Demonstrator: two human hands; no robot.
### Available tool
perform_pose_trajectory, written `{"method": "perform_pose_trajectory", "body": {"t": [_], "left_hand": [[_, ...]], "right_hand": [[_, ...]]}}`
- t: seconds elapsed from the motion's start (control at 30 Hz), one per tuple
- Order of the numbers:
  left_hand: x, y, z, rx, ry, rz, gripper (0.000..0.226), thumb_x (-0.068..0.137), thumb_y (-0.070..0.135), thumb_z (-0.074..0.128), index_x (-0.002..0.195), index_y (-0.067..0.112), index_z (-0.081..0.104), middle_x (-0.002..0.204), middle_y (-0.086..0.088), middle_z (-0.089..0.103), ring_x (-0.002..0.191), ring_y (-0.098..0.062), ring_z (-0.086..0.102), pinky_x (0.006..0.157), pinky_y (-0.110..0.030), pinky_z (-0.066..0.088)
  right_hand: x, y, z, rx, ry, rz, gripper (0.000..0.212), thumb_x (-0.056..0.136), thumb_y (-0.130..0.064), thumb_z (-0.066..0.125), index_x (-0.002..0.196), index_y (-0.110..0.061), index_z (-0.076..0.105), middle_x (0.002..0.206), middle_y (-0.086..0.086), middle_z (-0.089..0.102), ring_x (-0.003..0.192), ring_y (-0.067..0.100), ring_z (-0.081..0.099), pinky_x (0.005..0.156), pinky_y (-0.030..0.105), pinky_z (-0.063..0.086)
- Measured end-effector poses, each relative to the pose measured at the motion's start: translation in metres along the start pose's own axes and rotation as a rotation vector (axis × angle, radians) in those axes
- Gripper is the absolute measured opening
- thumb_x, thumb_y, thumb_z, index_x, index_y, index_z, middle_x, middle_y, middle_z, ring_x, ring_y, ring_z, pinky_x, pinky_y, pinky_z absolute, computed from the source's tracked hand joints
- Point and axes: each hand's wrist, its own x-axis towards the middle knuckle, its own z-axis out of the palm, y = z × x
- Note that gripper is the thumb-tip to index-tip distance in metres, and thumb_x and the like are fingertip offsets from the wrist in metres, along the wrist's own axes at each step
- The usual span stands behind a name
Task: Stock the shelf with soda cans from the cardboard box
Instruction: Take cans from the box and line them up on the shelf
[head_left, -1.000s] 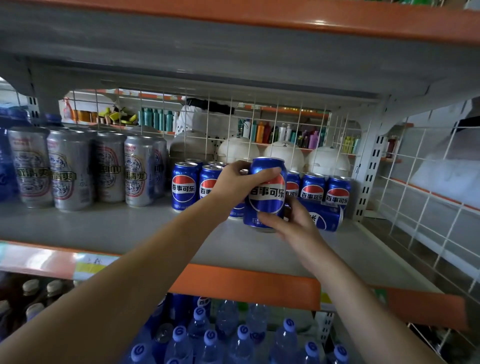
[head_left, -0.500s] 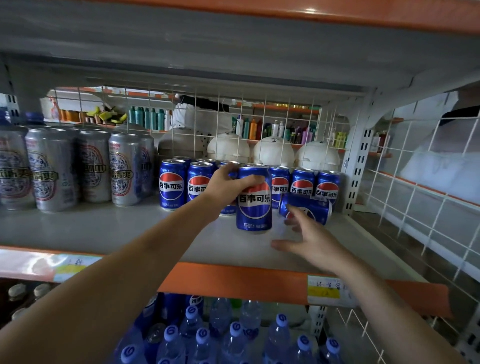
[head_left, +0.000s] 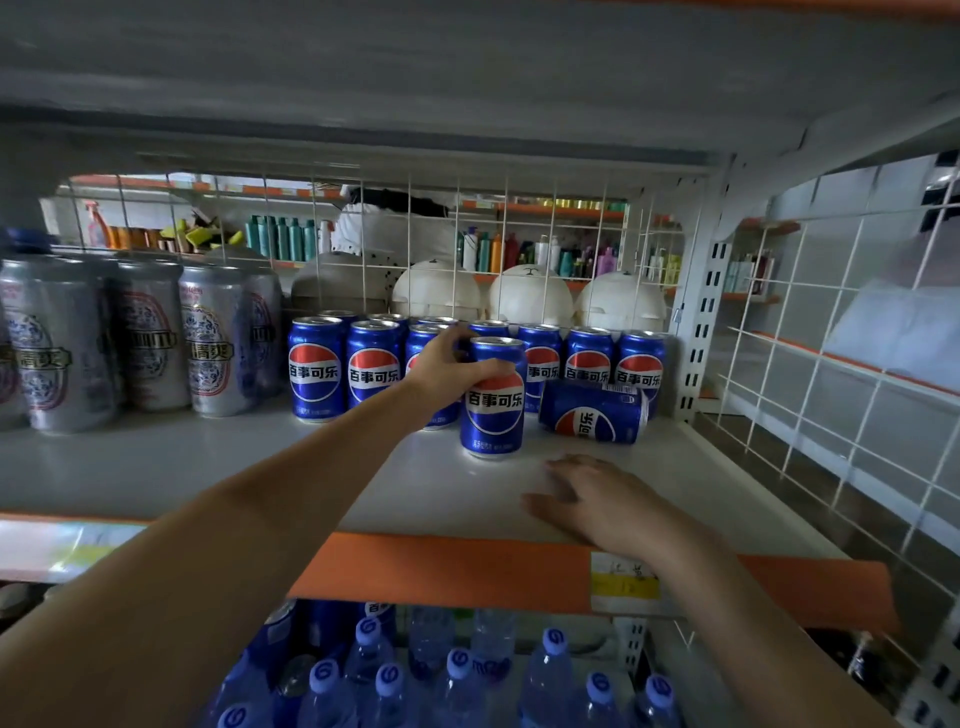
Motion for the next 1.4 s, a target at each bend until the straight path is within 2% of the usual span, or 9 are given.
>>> {"method": "perform_pose_trajectory", "body": {"t": [0.13, 0.23, 0.33, 0.47, 0.63, 0.87, 1.07, 1.27, 1.4], "left_hand": [[0.002, -0.007, 0.0, 0.098, -0.037, 0.062, 0.057, 0.079, 0.02, 0.072, 0.127, 0.013, 0.043, 0.121, -0.01, 0.059, 0.11, -0.026, 0.058, 0.095, -0.04, 0.049], [0.002, -0.003, -0.006, 0.338, -0.027, 0.287, 0.069, 0.079, 0.021, 0.073, 0.137, 0.018, 0.036, 0.135, -0.003, 0.046, 0.117, -0.015, 0.048, 0.098, -0.035, 0.046], [0.006, 0.013, -0.016, 0.653, -0.127, 0.492, 0.063, 0.075, 0.028, 0.076, 0.132, 0.022, 0.048, 0.133, 0.0, 0.048, 0.113, -0.01, 0.047, 0.094, -0.029, 0.045], [0.012, 0.023, -0.019, 0.851, -0.245, 0.422, 0.06, 0.075, 0.039, 0.072, 0.13, 0.029, 0.051, 0.133, 0.005, 0.052, 0.116, -0.015, 0.05, 0.089, -0.024, 0.04], [0.017, 0.019, -0.016, 0.884, -0.231, 0.488, 0.061, 0.078, 0.037, 0.07, 0.134, 0.025, 0.048, 0.136, 0.003, 0.051, 0.12, -0.016, 0.049, 0.091, -0.021, 0.037], [0.019, 0.028, -0.023, 1.009, -0.337, 0.491, 0.076, 0.071, 0.026, 0.08, 0.137, 0.019, 0.043, 0.137, 0.0, 0.049, 0.122, -0.018, 0.047, 0.091, -0.021, 0.038], [0.02, 0.019, -0.019, 0.947, -0.299, 0.514, 0.068, 0.073, 0.024, 0.078, 0.132, 0.016, 0.046, 0.131, -0.003, 0.053, 0.116, -0.019, 0.051, 0.096, -0.031, 0.044], [0.038, 0.008, -0.01, 0.984, -0.256, 0.512, 0.065, 0.078, 0.024, 0.074, 0.133, 0.017, 0.041, 0.131, -0.006, 0.052, 0.116, -0.022, 0.051, 0.088, -0.026, 0.041], [0.045, 0.007, -0.01, 1.039, -0.269, 0.503, 0.067, 0.08, 0.026, 0.072, 0.136, 0.018, 0.036, 0.133, -0.008, 0.049, 0.117, -0.025, 0.05, 0.09, -0.03, 0.042]], "right_hand": [[0.0, 0.0, 0.001, -0.023, -0.002, -0.013, 0.064, 0.091, -0.061, 0.037, 0.14, -0.019, 0.039, 0.146, 0.001, 0.038, 0.131, 0.019, 0.037, 0.105, 0.036, 0.033], [0.0, 0.0, 0.001, -0.027, 0.0, -0.02, 0.062, 0.092, -0.06, 0.037, 0.138, -0.019, 0.04, 0.145, 0.001, 0.039, 0.131, 0.018, 0.038, 0.106, 0.037, 0.033], [-0.002, -0.001, 0.0, -0.028, -0.012, -0.016, 0.059, 0.093, -0.058, 0.038, 0.137, -0.019, 0.043, 0.144, 0.002, 0.041, 0.131, 0.019, 0.037, 0.107, 0.037, 0.032], [-0.002, -0.002, -0.001, -0.017, -0.017, -0.005, 0.059, 0.093, -0.057, 0.039, 0.137, -0.018, 0.042, 0.143, 0.003, 0.042, 0.129, 0.02, 0.04, 0.106, 0.038, 0.034], [-0.001, -0.001, 0.0, -0.009, -0.014, -0.019, 0.065, 0.091, -0.059, 0.04, 0.143, -0.021, 0.035, 0.149, 0.0, 0.036, 0.133, 0.018, 0.036, 0.108, 0.036, 0.032], [-0.001, -0.003, -0.001, -0.027, -0.025, -0.018, 0.068, 0.091, -0.059, 0.038, 0.146, -0.021, 0.03, 0.151, 0.0, 0.032, 0.135, 0.018, 0.034, 0.11, 0.037, 0.03], [-0.004, -0.006, -0.003, -0.021, -0.028, -0.007, 0.059, 0.092, -0.057, 0.039, 0.137, -0.019, 0.043, 0.143, 0.001, 0.042, 0.128, 0.019, 0.04, 0.105, 0.037, 0.035], [-0.004, -0.005, -0.002, -0.018, -0.027, -0.011, 0.06, 0.092, -0.058, 0.038, 0.138, -0.02, 0.041, 0.144, 0.002, 0.041, 0.128, 0.019, 0.04, 0.105, 0.036, 0.035], [-0.004, -0.005, -0.002, -0.027, -0.032, -0.016, 0.061, 0.092, -0.058, 0.037, 0.143, -0.023, 0.035, 0.148, 0.0, 0.035, 0.133, 0.018, 0.035, 0.108, 0.035, 0.031]]}}
